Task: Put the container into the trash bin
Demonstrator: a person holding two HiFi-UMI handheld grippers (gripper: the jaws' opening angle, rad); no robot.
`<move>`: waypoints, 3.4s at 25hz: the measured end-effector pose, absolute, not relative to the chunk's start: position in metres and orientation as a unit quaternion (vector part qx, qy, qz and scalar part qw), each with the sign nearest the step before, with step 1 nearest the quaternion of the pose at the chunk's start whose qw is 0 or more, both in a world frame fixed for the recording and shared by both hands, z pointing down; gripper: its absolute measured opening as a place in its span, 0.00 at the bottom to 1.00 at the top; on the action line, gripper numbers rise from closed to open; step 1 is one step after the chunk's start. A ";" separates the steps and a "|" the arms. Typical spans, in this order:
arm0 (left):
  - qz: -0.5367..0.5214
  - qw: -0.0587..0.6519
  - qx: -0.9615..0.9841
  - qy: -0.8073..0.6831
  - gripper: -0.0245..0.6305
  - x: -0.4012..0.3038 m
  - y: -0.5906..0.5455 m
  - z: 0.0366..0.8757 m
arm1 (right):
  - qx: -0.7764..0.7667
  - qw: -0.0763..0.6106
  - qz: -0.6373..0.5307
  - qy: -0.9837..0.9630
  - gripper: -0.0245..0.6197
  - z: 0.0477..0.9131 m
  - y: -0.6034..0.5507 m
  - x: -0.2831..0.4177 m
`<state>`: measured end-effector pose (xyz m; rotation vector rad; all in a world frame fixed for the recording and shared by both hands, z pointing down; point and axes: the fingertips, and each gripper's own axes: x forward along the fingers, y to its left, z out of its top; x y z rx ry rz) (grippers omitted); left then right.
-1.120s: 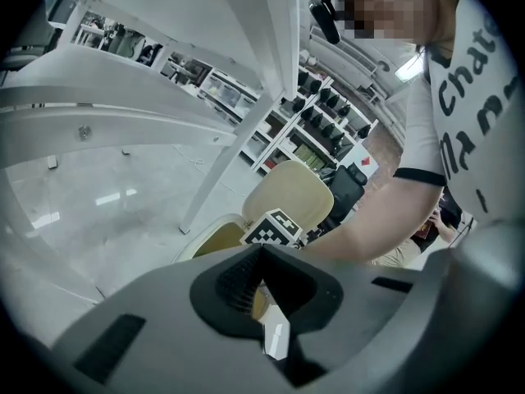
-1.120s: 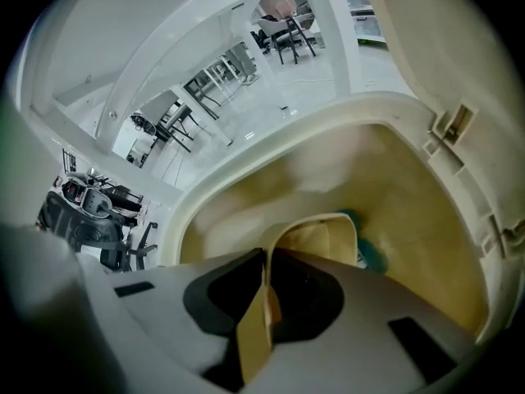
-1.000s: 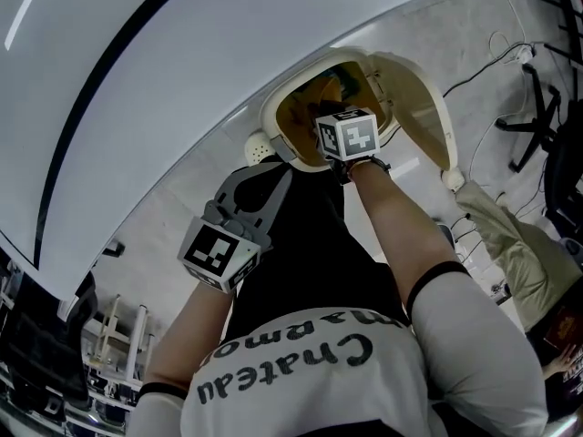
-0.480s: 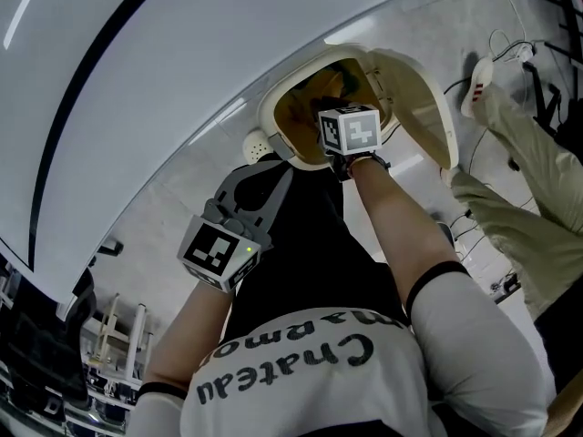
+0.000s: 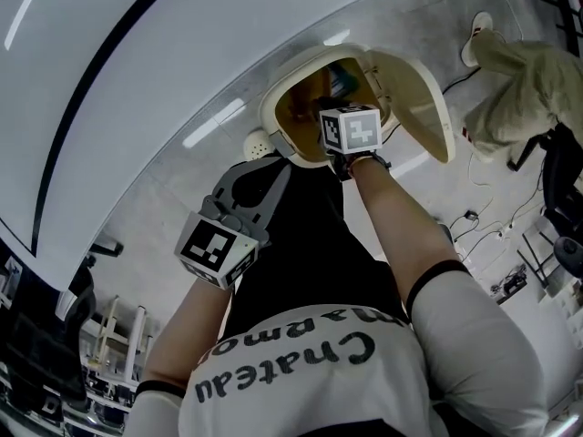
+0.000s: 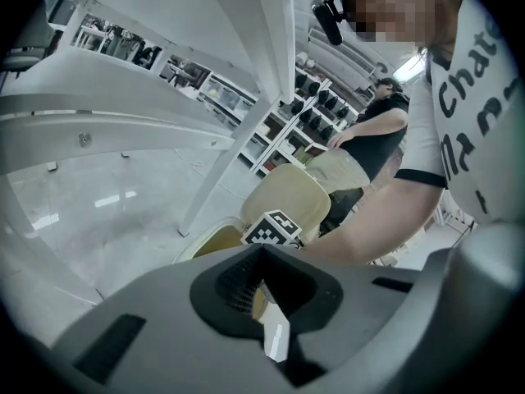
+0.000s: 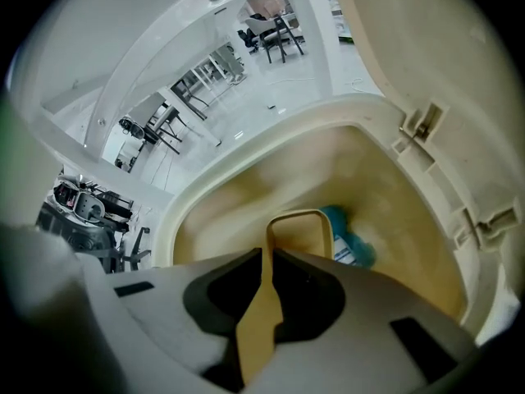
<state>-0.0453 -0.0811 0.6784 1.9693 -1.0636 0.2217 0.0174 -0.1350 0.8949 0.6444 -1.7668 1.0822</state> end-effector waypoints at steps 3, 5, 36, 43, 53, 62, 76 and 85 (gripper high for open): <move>0.088 0.427 0.793 -0.426 0.07 -0.046 -0.080 0.671 | 0.262 0.463 0.441 -0.722 0.09 0.885 -0.132 0.015; 0.088 0.422 0.797 -0.424 0.07 -0.045 -0.078 0.664 | 0.266 0.464 0.442 -0.720 0.10 0.878 -0.129 0.017; 0.063 0.281 0.856 -0.428 0.07 -0.060 -0.103 0.428 | 0.319 0.259 0.452 -0.791 0.09 0.545 -0.127 0.001; 0.025 0.260 0.868 -0.421 0.07 -0.069 -0.108 0.375 | 0.384 0.228 0.408 -0.796 0.09 0.493 -0.133 0.015; -0.035 0.207 0.874 -0.438 0.07 -0.094 -0.117 0.310 | 0.424 0.122 0.354 -0.825 0.09 0.403 -0.157 0.018; -0.046 0.153 0.882 -0.444 0.07 -0.082 -0.111 0.270 | 0.401 0.101 0.234 -0.880 0.09 0.327 -0.155 0.008; -0.075 0.139 0.855 -0.494 0.07 -0.005 -0.088 0.258 | 0.357 0.090 0.209 -0.906 0.09 0.287 -0.150 0.083; -0.085 0.138 0.824 -0.543 0.07 0.056 -0.056 0.262 | 0.315 0.098 0.226 -0.917 0.09 0.297 -0.126 0.147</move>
